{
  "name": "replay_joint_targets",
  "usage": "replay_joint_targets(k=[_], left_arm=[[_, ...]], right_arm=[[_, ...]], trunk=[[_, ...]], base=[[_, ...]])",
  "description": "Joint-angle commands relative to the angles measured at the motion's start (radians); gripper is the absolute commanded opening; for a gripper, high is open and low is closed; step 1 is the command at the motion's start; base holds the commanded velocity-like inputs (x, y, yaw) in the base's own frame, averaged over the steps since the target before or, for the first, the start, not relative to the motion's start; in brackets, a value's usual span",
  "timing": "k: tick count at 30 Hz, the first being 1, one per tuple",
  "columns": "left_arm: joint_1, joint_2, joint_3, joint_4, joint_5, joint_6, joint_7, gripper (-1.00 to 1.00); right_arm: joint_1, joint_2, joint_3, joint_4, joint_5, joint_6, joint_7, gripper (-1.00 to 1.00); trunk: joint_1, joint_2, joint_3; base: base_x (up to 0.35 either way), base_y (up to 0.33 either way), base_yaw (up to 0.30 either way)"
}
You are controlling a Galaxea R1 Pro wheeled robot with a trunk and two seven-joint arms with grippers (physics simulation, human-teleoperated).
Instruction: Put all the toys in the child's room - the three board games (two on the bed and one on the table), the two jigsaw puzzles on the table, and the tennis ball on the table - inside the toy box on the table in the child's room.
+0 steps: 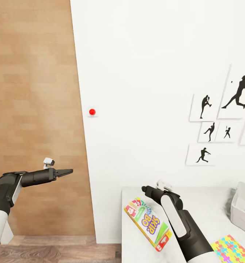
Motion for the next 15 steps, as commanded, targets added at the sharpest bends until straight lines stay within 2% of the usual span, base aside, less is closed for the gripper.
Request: replay_joint_targets(k=[1,6,15], left_arm=[[-0.001,0.0,0.0,0.0,-0.003,0.011,-0.005,1.0],[-0.001,0.001,0.0,0.0,-0.002,0.011,-0.006,1.0],[-0.001,-0.003,0.0,0.0,-0.005,0.011,-0.003,1.0]], right_arm=[[-0.001,0.0,0.001,0.001,-0.01,0.001,-0.011,1.0],[-0.001,-0.001,-0.003,0.003,-0.011,0.001,-0.011,1.0],[-0.001,-0.001,-0.006,0.007,-0.01,0.001,-0.011,1.0]], trunk=[[0.001,-0.002,-0.003],[0.001,-0.002,-0.01],[0.001,-0.002,-0.025]], base=[[0.117,0.0,0.0],[0.106,0.0,0.0],[0.015,0.0,0.0]])
